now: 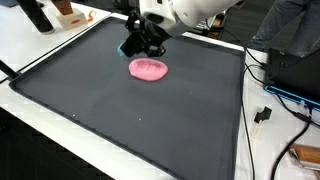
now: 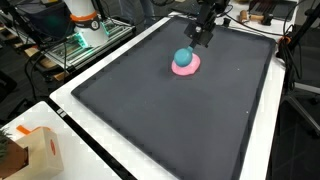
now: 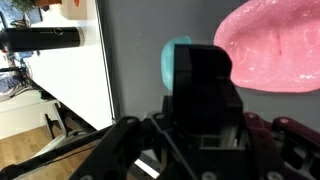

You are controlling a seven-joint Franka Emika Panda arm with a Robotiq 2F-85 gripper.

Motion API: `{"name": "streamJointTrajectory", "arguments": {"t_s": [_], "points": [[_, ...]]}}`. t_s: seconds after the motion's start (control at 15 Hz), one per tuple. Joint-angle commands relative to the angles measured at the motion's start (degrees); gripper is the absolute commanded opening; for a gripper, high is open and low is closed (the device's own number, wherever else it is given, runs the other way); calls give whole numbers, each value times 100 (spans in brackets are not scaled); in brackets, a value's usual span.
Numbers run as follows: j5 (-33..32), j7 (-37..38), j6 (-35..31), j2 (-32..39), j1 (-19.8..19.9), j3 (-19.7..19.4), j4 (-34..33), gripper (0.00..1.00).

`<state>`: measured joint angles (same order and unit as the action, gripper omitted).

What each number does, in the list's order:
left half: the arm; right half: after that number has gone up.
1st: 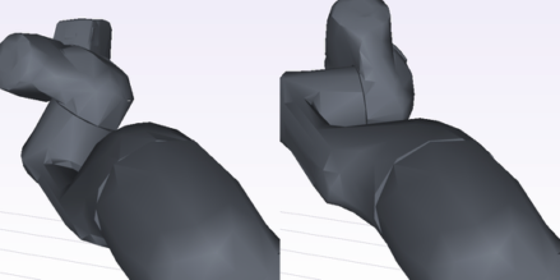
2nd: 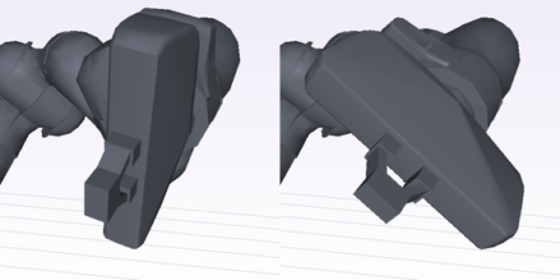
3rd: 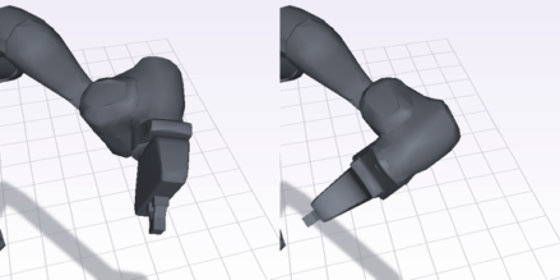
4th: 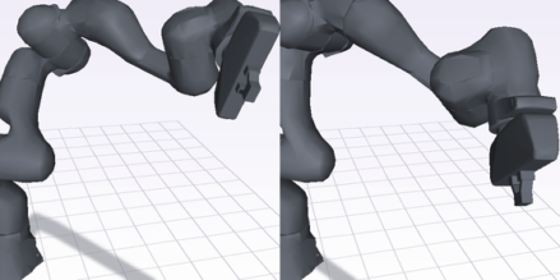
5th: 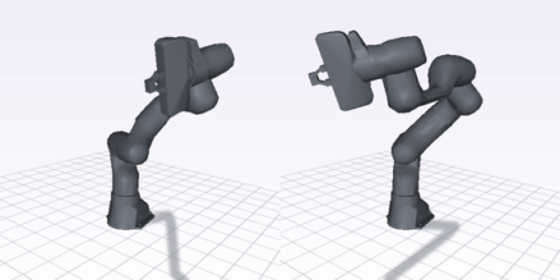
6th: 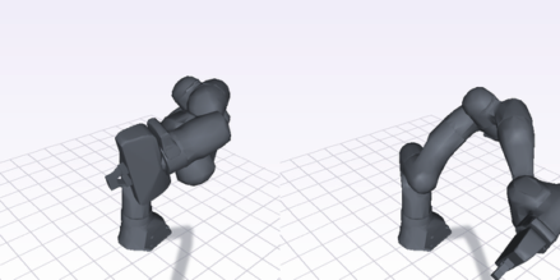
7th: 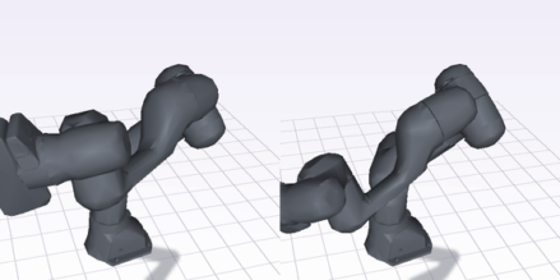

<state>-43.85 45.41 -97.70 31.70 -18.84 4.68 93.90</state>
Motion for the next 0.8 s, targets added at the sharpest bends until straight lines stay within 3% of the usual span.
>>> {"name": "streamJointTrajectory", "arguments": {"t_s": [0.0, 0.73], "points": [[466, -565, -148, -277, 204, 99, 102, 25], [2060, -2305, -648, -862, 590, 13, 212, 25]]}}
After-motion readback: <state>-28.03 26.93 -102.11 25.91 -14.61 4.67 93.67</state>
